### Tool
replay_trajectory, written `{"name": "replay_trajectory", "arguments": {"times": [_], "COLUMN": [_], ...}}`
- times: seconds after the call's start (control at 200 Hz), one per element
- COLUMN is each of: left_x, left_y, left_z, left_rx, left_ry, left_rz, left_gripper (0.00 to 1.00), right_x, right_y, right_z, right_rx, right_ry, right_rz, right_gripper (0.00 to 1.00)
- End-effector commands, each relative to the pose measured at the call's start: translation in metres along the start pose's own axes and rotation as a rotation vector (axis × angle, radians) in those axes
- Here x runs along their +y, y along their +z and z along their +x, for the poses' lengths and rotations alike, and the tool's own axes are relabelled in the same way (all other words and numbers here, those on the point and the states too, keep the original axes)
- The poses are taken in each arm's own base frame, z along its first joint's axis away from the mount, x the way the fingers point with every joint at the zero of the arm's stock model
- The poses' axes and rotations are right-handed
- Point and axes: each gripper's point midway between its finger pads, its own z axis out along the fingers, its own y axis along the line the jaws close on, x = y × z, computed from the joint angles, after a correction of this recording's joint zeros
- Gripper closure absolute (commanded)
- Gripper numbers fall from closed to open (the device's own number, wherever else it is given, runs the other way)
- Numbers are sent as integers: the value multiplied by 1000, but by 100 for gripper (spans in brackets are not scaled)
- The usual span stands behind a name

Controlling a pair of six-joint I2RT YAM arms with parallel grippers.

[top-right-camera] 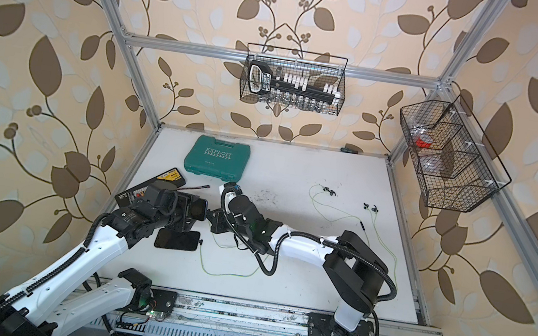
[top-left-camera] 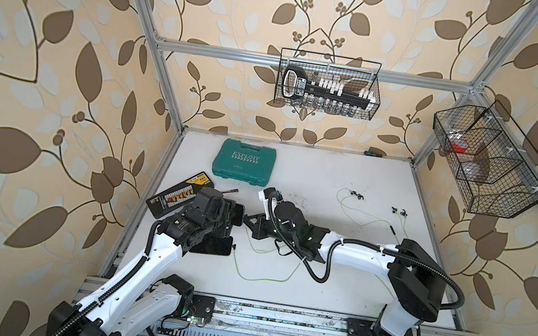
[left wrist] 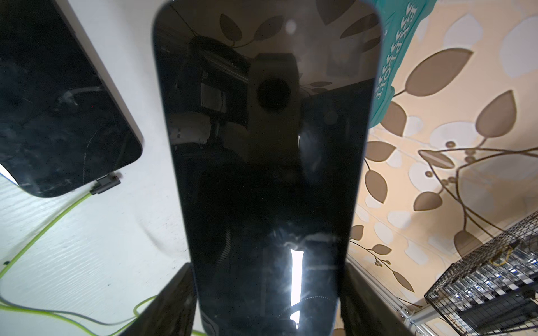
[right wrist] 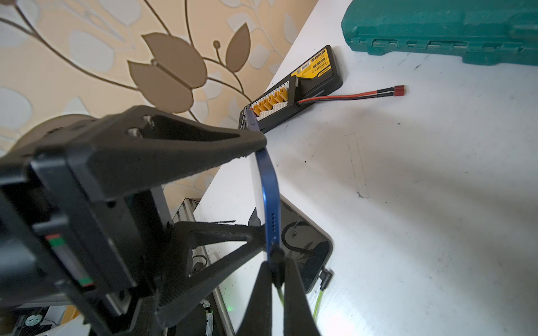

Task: Plug wired earphones into phones
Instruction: Insert the wired earphone into the phone.

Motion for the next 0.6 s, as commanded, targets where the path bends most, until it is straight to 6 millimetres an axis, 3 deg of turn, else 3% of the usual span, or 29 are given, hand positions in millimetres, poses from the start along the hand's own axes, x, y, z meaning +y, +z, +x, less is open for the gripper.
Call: {"name": "replay_trajectory", "arguments": {"times": [0.0,0.13,0.305,0.445,0.595], "left_x": [-16,-9,-5,-5,-3], "left_y": [-8,-7,7,21,43], "left_z": [27,11,-5,-11,-12], "left_rx": [109,13,-77,-122,-134], "left_ry": [39,46,45,51,51], "left_rz": [57,20,-10,-46,-94], "left_gripper": [31,31,31,31,31], "right_x": [9,4,-6,-25,-43], "right_y": [4,-10,-39,-66,-100], "right_z": [-9,-13,-16,-18,-24], "right_rx": [-19,-45,-83,-118,-173], "right_ry": [-20,-34,-49,-64,-65], "right_rz": [-10,30,90,189,257], "right_gripper": [93,85,58,34,29]}}
